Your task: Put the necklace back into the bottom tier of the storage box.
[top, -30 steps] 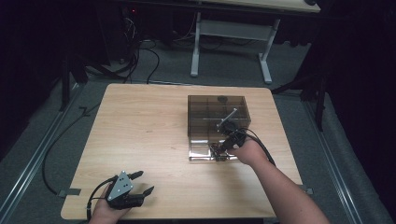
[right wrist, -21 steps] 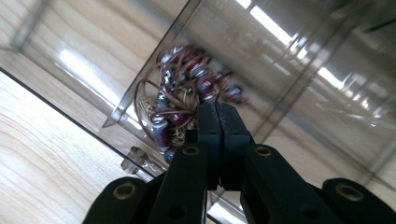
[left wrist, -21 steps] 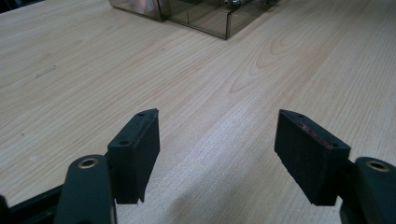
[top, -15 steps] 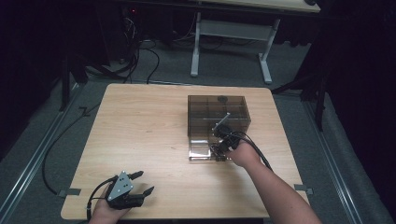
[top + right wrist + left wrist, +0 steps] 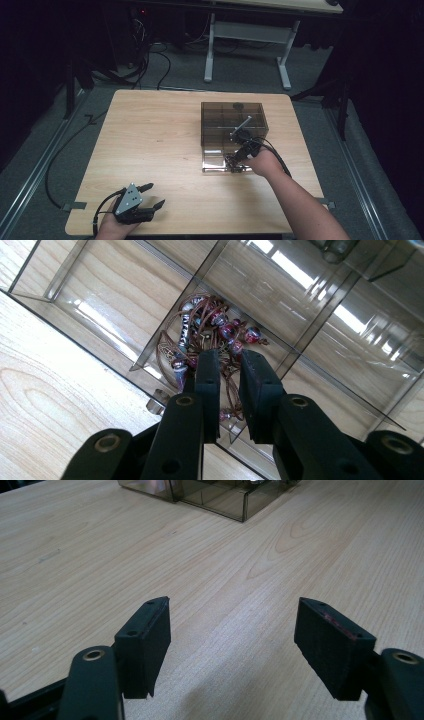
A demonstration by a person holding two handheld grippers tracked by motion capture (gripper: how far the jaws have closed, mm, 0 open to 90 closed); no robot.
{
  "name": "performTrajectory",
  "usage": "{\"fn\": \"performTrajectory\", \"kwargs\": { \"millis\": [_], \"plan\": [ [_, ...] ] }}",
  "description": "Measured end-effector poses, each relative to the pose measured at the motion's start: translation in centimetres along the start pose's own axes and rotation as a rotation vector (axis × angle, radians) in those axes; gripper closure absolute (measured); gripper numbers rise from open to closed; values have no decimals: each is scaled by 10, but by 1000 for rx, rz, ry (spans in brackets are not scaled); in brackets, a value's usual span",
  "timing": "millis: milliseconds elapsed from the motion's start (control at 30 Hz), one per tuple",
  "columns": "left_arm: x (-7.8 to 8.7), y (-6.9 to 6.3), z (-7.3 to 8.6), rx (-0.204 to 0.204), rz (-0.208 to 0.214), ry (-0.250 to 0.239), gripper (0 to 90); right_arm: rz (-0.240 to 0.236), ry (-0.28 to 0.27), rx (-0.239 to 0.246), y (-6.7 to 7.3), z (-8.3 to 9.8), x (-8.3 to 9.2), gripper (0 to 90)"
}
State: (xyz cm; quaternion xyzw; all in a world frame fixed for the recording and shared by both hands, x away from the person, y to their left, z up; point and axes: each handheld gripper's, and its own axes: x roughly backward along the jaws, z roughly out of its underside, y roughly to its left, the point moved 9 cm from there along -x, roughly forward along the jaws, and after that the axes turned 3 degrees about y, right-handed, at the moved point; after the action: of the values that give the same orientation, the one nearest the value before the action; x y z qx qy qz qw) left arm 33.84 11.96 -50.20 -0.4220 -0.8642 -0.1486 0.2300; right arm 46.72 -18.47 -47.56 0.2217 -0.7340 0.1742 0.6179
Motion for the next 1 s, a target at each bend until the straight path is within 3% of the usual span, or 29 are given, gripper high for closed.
{"fn": "performTrajectory", "kwargs": {
  "millis": [67, 533, 1000],
  "plan": [
    [0, 0, 0, 1, 1, 0, 310, -3, -16, 28, -2, -1, 1, 791],
    [0, 0, 0, 0, -1, 0, 307, -34, -35, 11, -5, 5, 11, 809],
    [0, 0, 0, 1, 2, 5, 305, -13, -56, -5, -11, 26, 25, 816]
  ]
}}
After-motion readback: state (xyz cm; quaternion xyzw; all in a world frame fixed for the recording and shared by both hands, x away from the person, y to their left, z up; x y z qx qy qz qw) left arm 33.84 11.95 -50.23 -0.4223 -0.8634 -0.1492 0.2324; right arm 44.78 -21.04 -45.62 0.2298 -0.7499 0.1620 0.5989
